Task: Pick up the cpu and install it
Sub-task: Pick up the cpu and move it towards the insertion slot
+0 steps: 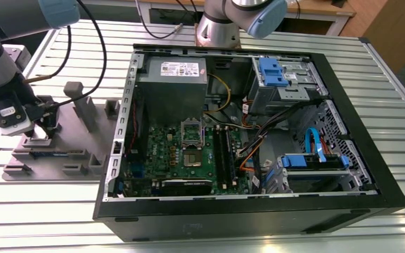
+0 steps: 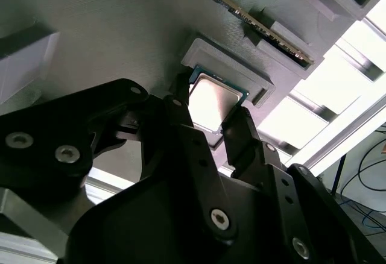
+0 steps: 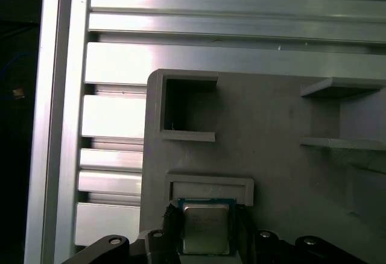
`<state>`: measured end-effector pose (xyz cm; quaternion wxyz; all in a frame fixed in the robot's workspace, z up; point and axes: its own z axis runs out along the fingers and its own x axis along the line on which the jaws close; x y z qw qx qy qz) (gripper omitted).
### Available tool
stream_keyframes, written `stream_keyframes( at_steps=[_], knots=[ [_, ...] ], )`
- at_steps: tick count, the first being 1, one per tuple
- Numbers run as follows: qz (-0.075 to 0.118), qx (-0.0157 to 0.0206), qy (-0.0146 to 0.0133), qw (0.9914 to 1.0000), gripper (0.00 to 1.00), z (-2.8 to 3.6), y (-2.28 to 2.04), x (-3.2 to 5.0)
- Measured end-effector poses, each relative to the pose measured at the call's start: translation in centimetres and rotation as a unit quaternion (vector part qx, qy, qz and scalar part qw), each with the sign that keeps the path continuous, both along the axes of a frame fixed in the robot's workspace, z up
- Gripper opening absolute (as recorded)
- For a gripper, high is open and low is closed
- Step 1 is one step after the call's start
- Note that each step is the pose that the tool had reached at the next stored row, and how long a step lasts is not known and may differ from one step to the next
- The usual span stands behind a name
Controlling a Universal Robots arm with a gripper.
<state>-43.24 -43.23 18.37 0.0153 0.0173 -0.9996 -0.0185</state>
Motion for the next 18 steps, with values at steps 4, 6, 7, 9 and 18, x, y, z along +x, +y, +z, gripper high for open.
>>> stream_keyframes(
  at_steps=[4, 6, 7, 9, 18],
  knots=[
    [0.0, 0.0, 0.0, 1.0, 0.47, 0.02, 0.0, 0.0],
    [0.0, 0.0, 0.0, 1.0, 0.47, 0.03, 0.0, 0.0],
    [0.0, 0.0, 0.0, 1.0, 0.47, 0.03, 0.0, 0.0],
    [0.0, 0.0, 0.0, 1.0, 0.47, 0.04, 0.0, 0.0],
    [0.0, 0.0, 0.0, 1.0, 0.47, 0.37, 0.0, 0.0]
  ],
)
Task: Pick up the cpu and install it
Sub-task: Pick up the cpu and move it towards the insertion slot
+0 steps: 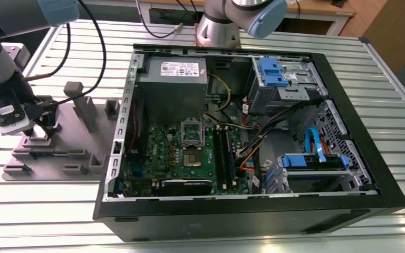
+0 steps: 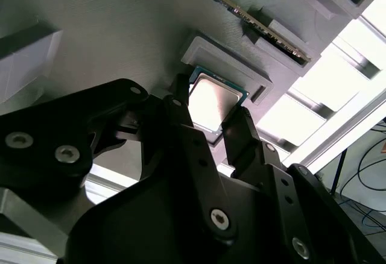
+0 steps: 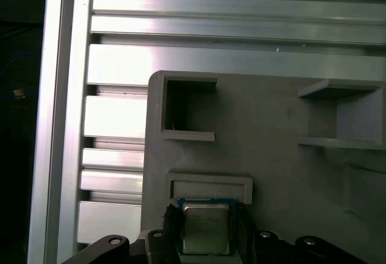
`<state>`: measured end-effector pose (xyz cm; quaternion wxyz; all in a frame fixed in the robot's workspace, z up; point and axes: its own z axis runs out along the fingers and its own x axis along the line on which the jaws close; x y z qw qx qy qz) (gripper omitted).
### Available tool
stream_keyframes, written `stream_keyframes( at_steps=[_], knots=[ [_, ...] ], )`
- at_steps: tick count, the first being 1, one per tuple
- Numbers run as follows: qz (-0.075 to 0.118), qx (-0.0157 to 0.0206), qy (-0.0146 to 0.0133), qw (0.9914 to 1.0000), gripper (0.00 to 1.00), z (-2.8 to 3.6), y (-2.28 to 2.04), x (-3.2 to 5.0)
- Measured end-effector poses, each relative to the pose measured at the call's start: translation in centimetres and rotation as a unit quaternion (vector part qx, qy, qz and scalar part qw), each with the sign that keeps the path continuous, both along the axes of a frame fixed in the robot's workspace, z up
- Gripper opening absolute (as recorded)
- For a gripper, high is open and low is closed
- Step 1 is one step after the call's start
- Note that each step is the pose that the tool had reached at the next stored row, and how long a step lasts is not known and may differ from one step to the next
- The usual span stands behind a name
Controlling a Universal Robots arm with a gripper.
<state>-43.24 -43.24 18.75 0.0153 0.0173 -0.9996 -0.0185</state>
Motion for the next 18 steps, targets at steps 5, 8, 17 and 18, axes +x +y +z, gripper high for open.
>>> stream_keyframes(
  at_steps=[5, 8, 17, 18],
  knots=[
    [0.0, 0.0, 0.0, 1.0, 0.47, 0.03, 0.0, 0.0],
    [0.0, 0.0, 0.0001, 1.0, 0.47, 0.03, 0.0, 0.0],
    [0.0, 0.0, 0.0001, 1.0, 0.47, 0.85, 0.0, 0.0],
    [0.0, 0.0, 0.0, 1.0, 0.47, 1.07, 0.0, 0.0]
  ],
)
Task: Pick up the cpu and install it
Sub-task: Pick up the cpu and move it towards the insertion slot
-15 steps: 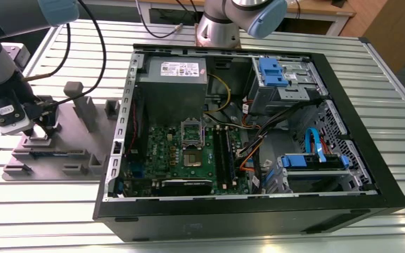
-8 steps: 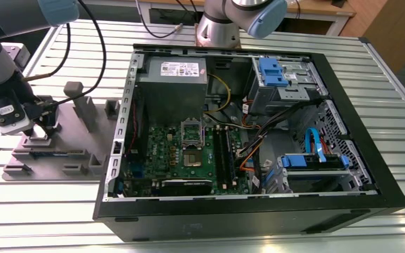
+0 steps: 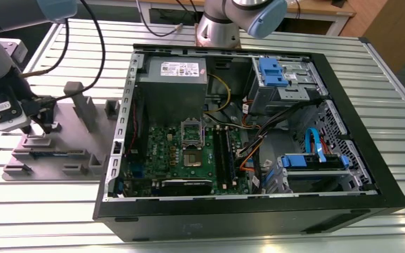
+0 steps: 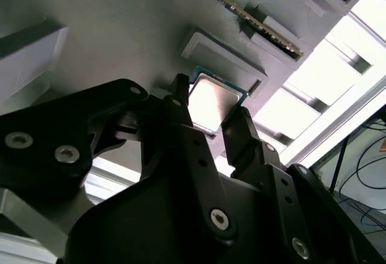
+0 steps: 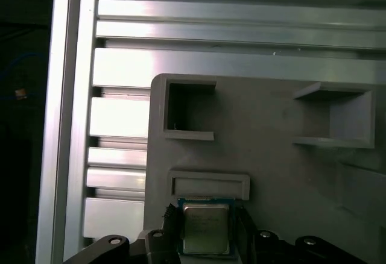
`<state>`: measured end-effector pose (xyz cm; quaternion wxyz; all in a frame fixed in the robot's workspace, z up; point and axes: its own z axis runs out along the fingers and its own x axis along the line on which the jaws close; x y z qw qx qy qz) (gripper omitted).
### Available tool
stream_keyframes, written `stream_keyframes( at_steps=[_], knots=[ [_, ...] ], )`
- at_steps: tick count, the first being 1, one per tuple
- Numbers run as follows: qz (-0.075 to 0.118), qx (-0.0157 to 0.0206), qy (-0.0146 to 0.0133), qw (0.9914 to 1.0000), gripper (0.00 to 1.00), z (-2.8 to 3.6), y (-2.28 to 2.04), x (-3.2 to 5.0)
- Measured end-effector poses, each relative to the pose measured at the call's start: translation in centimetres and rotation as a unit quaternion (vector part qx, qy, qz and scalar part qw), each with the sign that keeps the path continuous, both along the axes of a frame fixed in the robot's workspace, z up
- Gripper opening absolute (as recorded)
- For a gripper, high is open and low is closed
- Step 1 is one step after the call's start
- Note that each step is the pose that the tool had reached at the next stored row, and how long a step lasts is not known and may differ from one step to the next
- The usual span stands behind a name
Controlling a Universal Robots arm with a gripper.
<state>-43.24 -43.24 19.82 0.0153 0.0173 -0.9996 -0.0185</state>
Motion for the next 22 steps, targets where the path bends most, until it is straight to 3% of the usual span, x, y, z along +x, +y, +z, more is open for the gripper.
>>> stream_keyframes(
  at_steps=[4, 8, 22],
  knots=[
    [0.0, 0.0, 0.0001, 1.0, 0.47, 0.93, 0.0, 0.0],
    [0.0, 0.0, 0.0, 1.0, 0.47, 1.44, 0.0, 0.0],
    [0.0, 0.0001, 0.0, 1.0, 0.47, 1.8, 0.0, 0.0]
  ],
)
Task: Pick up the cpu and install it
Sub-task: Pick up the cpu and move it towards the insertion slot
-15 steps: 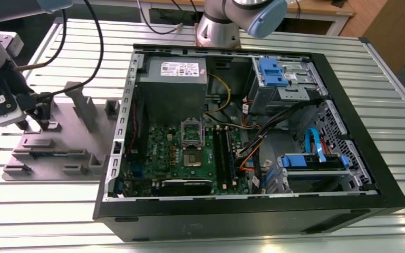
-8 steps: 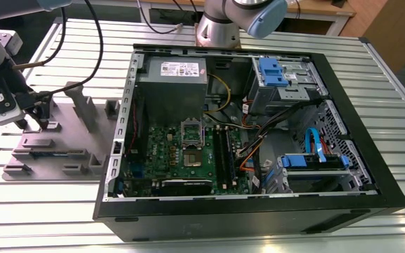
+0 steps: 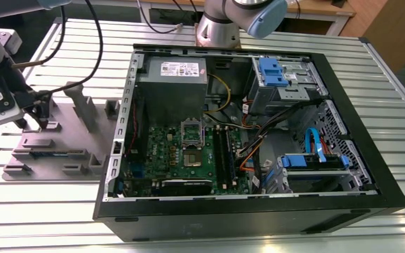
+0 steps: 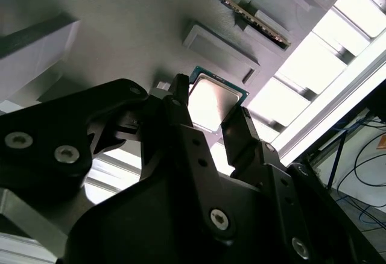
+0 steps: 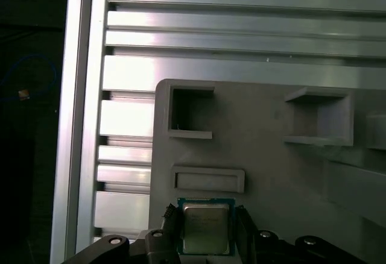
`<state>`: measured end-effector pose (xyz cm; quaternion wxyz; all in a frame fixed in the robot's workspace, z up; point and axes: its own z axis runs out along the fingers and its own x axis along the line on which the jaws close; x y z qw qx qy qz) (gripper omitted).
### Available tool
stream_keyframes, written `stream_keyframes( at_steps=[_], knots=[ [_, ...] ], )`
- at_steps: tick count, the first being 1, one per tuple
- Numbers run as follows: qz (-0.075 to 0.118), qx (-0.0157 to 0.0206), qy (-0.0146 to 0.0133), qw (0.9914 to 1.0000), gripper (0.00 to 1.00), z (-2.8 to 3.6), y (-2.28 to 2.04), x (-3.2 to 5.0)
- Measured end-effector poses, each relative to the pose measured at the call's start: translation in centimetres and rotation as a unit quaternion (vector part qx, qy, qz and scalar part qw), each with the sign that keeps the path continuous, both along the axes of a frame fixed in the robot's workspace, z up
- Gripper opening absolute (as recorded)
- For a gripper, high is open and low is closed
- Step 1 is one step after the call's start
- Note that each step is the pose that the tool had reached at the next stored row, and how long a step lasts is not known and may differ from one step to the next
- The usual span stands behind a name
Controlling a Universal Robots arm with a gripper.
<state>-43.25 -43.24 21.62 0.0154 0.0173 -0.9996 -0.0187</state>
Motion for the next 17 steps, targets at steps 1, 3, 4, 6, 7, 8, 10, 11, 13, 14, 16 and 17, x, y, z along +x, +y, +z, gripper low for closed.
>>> stream_keyframes(
  at_steps=[1, 3, 4, 6, 7, 8, 10, 11, 13, 14, 16, 17],
  knots=[
    [0.0, 0.0, 0.0, 1.0, 0.47, 0.1, 0.0, 0.0],
    [0.0, 0.0, 0.0, 1.0, 0.47, 0.33, 0.0, 0.0],
    [0.0, 0.0, 0.0, 1.0, 0.47, 0.46, 0.0, 0.0],
    [0.0, 0.0001, 0.0, 1.0, 0.47, 0.64, 0.0, 0.0],
    [0.0, 0.0002, -0.0001, 1.0, 0.47, 0.7, 0.0, 0.0],
    [0.0, 0.0003, -0.0001, 1.0, 0.47, 0.78, 0.0, 0.0],
    [0.0, 0.0003, 0.0, 1.0, 0.47, 0.98, 0.0, 0.0],
    [0.0, 0.0004, 0.0, 1.0, 0.47, 1.1, 0.0, 0.0],
    [0.0, 0.0005, 0.0, 1.0, 0.47, 1.34, 0.0, 0.0],
    [0.0, 0.0005, 0.0, 1.0, 0.47, 1.46, 0.0, 0.0],
    [0.0, 0.0006, 0.0, 1.0, 0.47, 1.63, 0.0, 0.0],
    [0.0, 0.0005, 0.0, 1.0, 0.47, 1.71, 0.0, 0.0]
  ],
)
